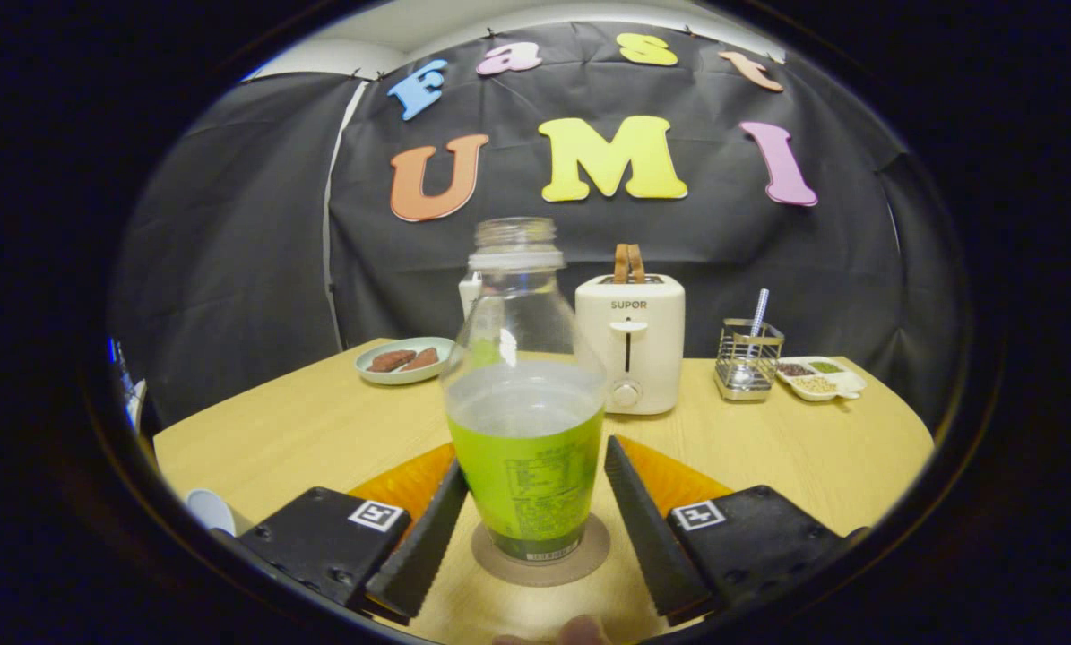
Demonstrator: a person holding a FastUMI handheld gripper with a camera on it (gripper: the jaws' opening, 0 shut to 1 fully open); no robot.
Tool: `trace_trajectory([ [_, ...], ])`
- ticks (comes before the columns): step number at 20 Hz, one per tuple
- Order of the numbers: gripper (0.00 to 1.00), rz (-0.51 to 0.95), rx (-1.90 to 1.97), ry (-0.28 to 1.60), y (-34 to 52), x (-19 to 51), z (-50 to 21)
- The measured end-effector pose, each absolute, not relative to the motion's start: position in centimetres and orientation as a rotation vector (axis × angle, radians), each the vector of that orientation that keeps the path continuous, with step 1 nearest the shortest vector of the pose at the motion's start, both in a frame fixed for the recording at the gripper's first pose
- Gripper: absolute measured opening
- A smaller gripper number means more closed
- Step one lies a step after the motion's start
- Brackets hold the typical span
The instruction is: Take the bottle from table, then pour the juice into the cup, finally place the bottle on the coaster
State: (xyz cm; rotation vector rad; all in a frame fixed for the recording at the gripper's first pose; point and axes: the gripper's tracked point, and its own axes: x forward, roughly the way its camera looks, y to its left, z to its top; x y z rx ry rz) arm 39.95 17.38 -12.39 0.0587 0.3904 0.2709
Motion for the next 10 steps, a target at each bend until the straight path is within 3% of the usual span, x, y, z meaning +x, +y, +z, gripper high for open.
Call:
trace_trajectory([
  [2,1.00,0.270,0.054,0.385,17.4,39.7,-12.1],
  [10,1.00,0.232,0.074,0.367,16.2,36.7,-10.7],
])
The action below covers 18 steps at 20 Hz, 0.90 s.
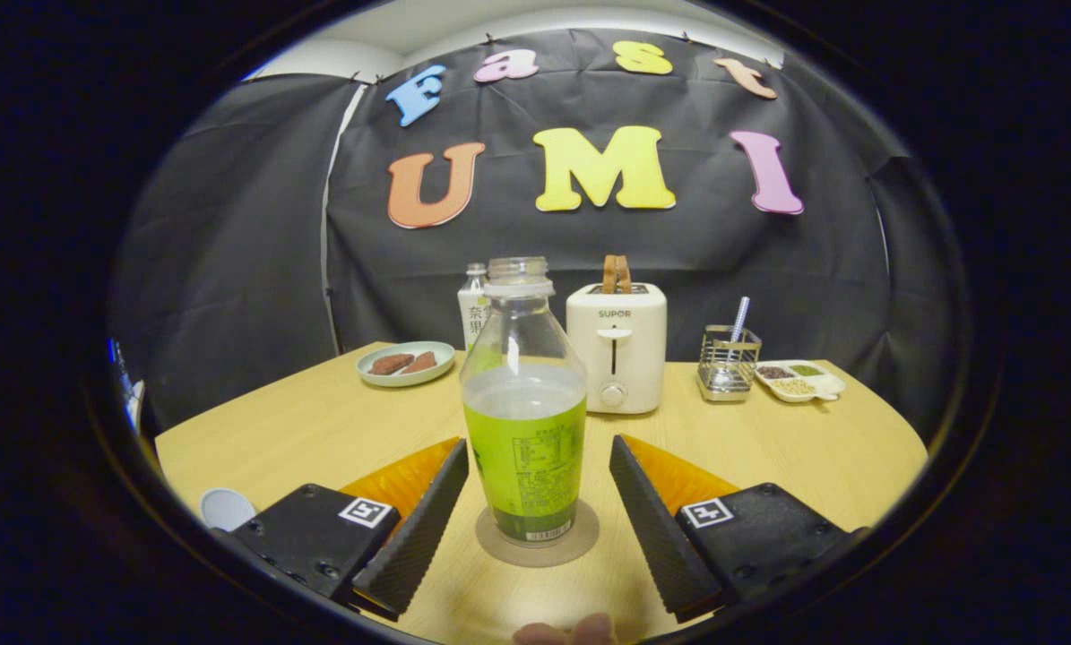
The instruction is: Take the bottle from table, then pour the juice into the cup, finally place the bottle on the coaster
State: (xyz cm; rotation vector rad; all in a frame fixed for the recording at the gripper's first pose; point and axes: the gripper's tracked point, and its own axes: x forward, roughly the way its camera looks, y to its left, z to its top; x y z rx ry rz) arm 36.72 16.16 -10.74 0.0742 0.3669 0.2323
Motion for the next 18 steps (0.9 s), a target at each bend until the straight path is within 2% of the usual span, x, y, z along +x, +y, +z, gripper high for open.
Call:
trace_trajectory([
  [6,1.00,0.225,0.087,0.308,15.7,29.8,-8.1],
  [13,1.00,0.086,0.075,0.223,10.1,18.4,-2.9],
  [18,1.00,0.063,0.049,0.185,7.7,10.1,-1.1],
])
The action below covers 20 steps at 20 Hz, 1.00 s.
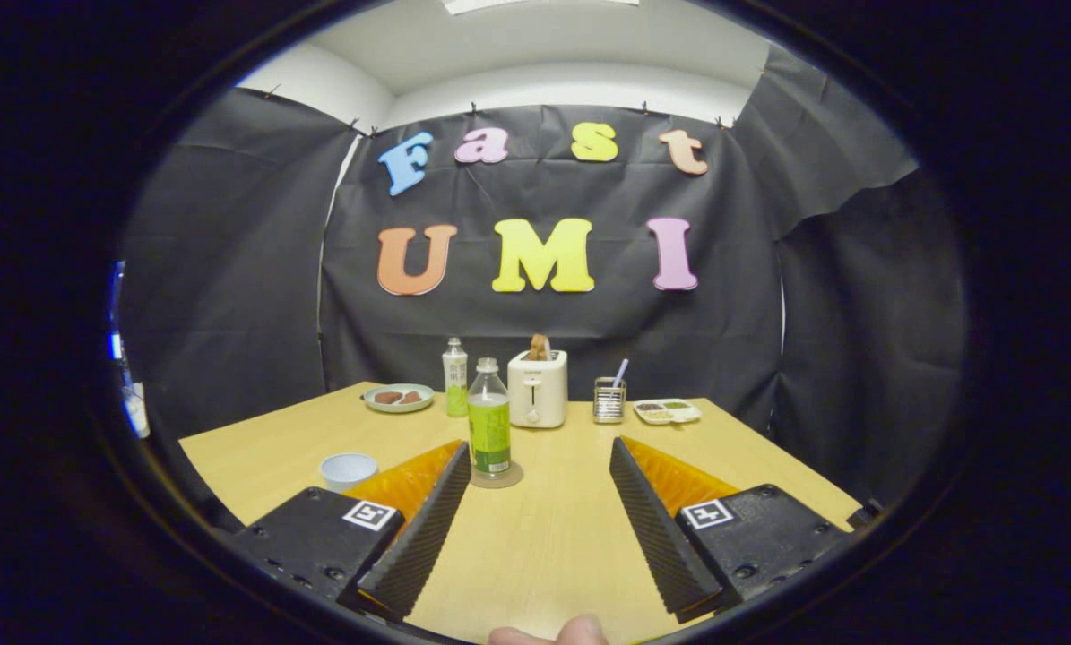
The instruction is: Take the bottle from table, then pour the juice into the cup, finally place the bottle on the coaster
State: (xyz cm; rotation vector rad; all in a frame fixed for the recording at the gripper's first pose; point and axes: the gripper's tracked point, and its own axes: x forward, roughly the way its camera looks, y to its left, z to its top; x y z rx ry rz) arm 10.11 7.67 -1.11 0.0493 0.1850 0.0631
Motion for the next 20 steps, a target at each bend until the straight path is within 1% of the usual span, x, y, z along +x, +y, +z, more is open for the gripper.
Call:
trace_trajectory([
  [3,1.00,0.049,0.054,0.152,6.2,6.9,0.3],
  [8,1.00,0.062,0.040,0.135,7.3,3.8,0.7],
  [20,1.00,0.043,0.028,0.076,8.6,1.4,2.2],
])
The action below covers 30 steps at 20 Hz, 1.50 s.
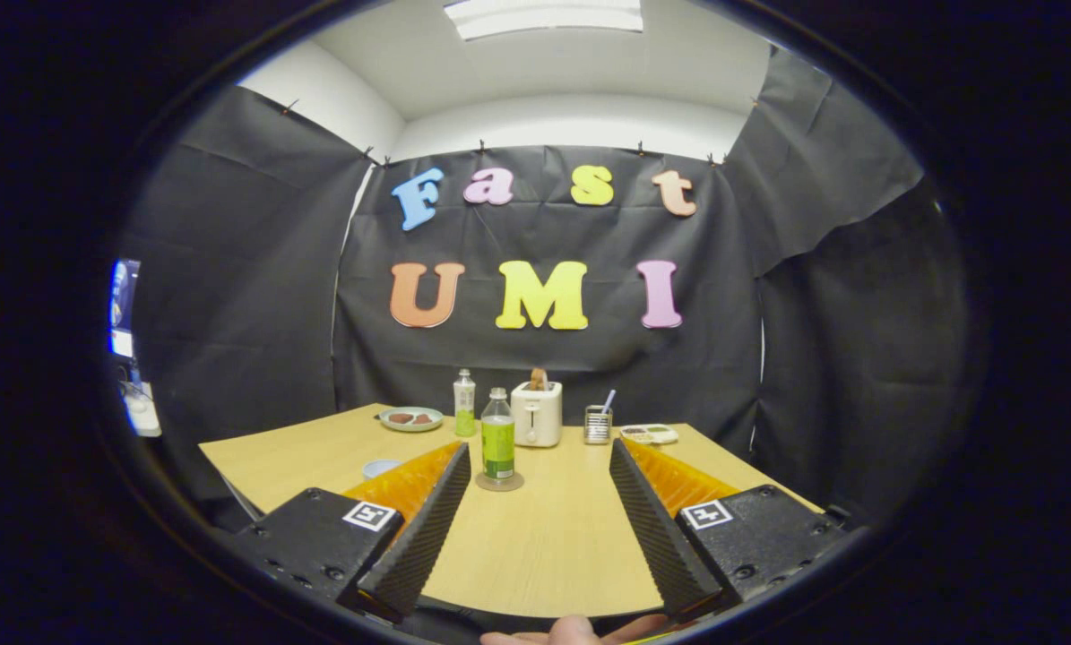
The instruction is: Take the bottle from table, then pour the juice into the cup, finally place the bottle on the coaster
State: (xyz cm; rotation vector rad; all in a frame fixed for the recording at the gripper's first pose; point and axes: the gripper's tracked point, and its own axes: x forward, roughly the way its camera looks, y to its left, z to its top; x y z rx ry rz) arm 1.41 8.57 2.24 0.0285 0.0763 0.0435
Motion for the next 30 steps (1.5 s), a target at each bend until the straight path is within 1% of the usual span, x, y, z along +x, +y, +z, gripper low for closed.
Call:
trace_trajectory([
  [30,1.00,0.009,0.055,0.097,8.84,1.71,1.85],
])
